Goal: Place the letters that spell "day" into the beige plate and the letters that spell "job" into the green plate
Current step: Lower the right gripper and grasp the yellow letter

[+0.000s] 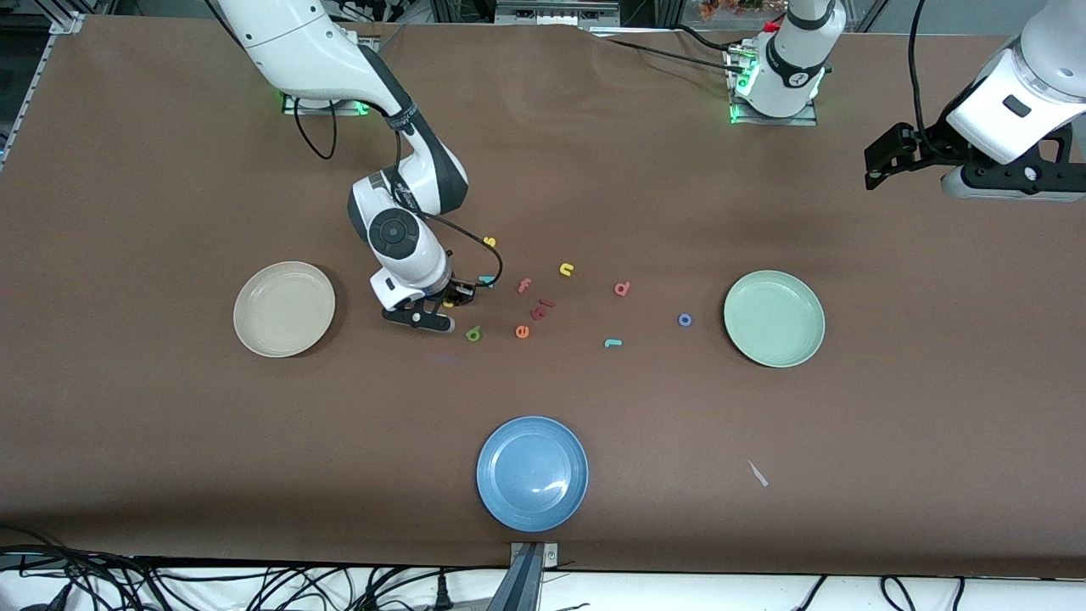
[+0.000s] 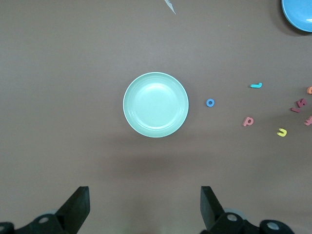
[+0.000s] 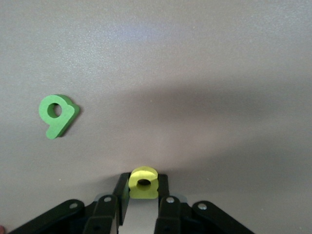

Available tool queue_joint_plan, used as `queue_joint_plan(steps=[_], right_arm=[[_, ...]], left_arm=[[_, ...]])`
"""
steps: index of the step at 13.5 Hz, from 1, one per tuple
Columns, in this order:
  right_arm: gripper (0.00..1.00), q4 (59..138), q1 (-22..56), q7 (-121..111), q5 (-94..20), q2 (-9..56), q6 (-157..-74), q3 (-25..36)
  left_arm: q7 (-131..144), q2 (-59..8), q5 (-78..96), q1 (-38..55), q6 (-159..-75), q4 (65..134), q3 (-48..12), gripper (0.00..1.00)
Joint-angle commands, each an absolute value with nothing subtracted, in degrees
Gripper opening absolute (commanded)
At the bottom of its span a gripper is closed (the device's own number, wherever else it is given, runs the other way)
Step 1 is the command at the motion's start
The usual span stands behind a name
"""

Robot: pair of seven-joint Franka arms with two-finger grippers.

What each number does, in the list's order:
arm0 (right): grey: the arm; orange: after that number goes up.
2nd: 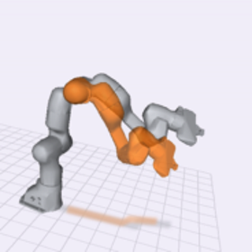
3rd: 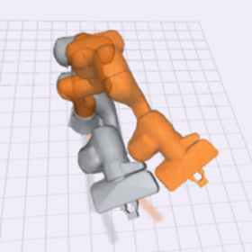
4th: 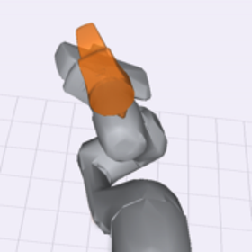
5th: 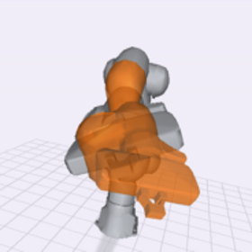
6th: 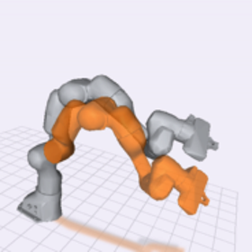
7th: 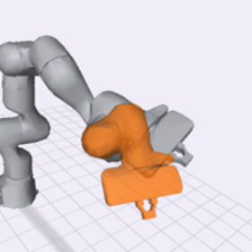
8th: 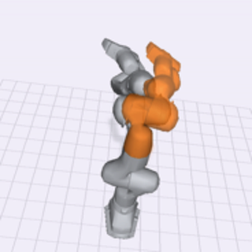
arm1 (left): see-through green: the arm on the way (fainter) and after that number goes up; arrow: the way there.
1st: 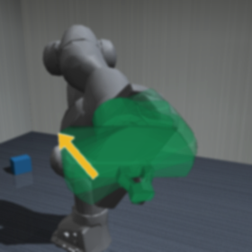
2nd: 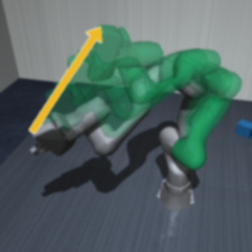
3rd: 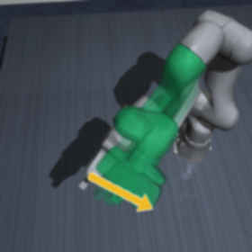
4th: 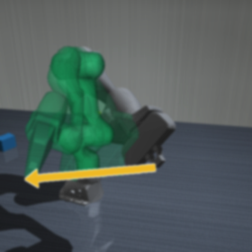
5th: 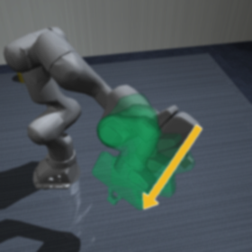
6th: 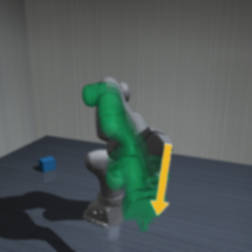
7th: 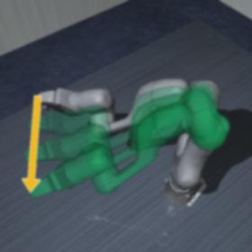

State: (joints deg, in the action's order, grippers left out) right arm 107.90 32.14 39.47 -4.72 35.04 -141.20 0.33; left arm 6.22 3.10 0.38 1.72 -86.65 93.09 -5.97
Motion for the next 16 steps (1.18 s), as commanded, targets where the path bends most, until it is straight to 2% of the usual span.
queue_joint_plan(steps=[1,4,8,16], right_arm=[[0.14,106.1,32.0,38.9,-5.2,34.9,-139.4,0.6],[0.14,102.4,31.6,38.5,-5.2,33.8,-131.9,2.1],[0.14,103.1,31.6,29.9,-4.7,29.5,-124.6,6.8],[0.14,113.5,31.6,5.8,-5.4,22.0,-124.8,19.4]], left_arm=[[5.3,2.3,-1.0,1.9,-85.4,91.4,-6.0,1.0],[5.3,2.3,-1.0,1.9,-85.4,91.4,-6.0,1.0],[5.2,2.3,-1.0,1.8,-85.4,91.4,-6.0,1.0],[5.2,2.3,-1.0,1.8,-85.4,91.4,-6.0,1.0]])
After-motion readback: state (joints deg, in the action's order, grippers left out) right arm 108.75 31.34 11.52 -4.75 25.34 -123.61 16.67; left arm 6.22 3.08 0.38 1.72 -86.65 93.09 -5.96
